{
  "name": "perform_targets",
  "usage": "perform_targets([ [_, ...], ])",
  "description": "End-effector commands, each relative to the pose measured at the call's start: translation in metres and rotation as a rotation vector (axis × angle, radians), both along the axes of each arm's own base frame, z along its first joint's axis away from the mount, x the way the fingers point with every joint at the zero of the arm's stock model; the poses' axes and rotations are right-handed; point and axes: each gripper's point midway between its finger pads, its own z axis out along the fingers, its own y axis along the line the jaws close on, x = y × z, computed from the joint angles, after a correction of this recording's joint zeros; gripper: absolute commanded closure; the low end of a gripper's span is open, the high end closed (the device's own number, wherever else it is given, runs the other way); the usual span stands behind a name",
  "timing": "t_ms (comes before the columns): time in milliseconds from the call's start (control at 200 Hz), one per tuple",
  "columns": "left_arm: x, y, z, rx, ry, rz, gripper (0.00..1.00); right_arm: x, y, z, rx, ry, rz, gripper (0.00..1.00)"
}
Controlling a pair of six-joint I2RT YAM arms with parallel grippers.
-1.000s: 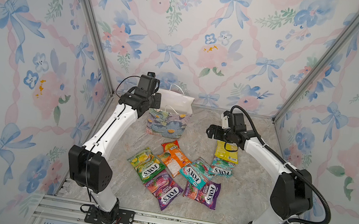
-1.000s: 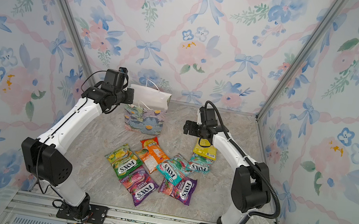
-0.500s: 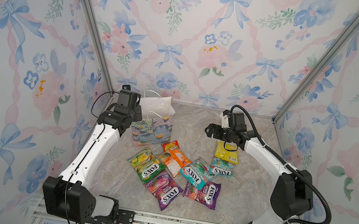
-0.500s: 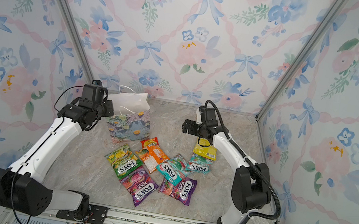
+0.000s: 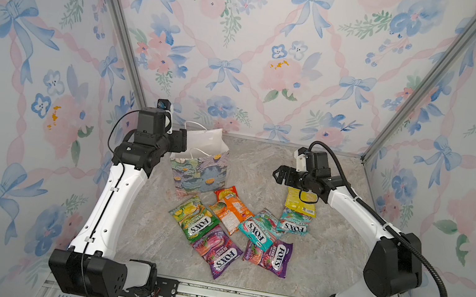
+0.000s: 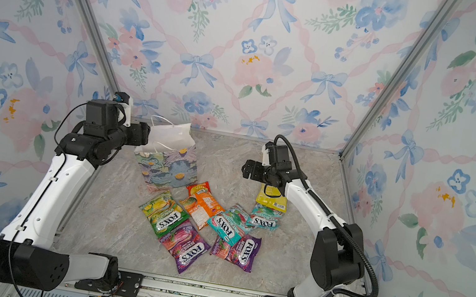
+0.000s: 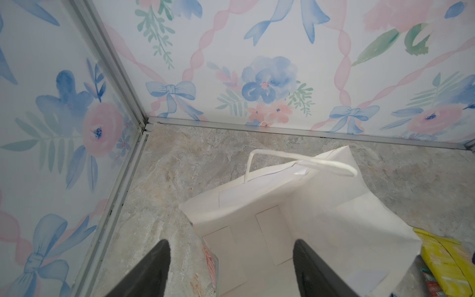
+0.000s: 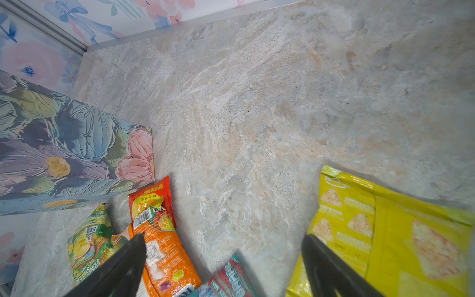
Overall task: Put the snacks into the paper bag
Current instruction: 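Grasp the bag's rim with the left gripper and pull it open toward the robot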
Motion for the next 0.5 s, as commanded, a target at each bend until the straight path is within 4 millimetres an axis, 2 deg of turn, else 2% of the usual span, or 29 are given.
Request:
perform_targets([
  [0, 0.019, -0.015, -0.013, 0.042, 0.038, -0.135, 0.23, -0.013, -0.009, 0.007, 0.016, 0.015, -0.015, 0.03],
  [85, 0.031, -0.022, -0.016, 0.057, 0.051, -0.19, 0.24, -0.019, -0.014, 0.007, 0.011, 0.02, -0.021, 0.03],
  [180, 0.044, -0.026, -0.029, 0.083, 0.101, -0.235, 0.24, -0.025, -0.019, 0.011, 0.012, 0.016, -0.031, 0.03],
  [280, 0.057, -0.02, -0.041, 0.102, 0.147, -0.208, 0.25, -0.029, -0.023, 0.014, 0.015, 0.007, -0.044, 0.03],
  [495, 0.076, -0.022, -0.054, 0.107, 0.172, -0.223, 0.29, -0.03, -0.023, 0.016, 0.035, 0.015, -0.051, 0.03],
])
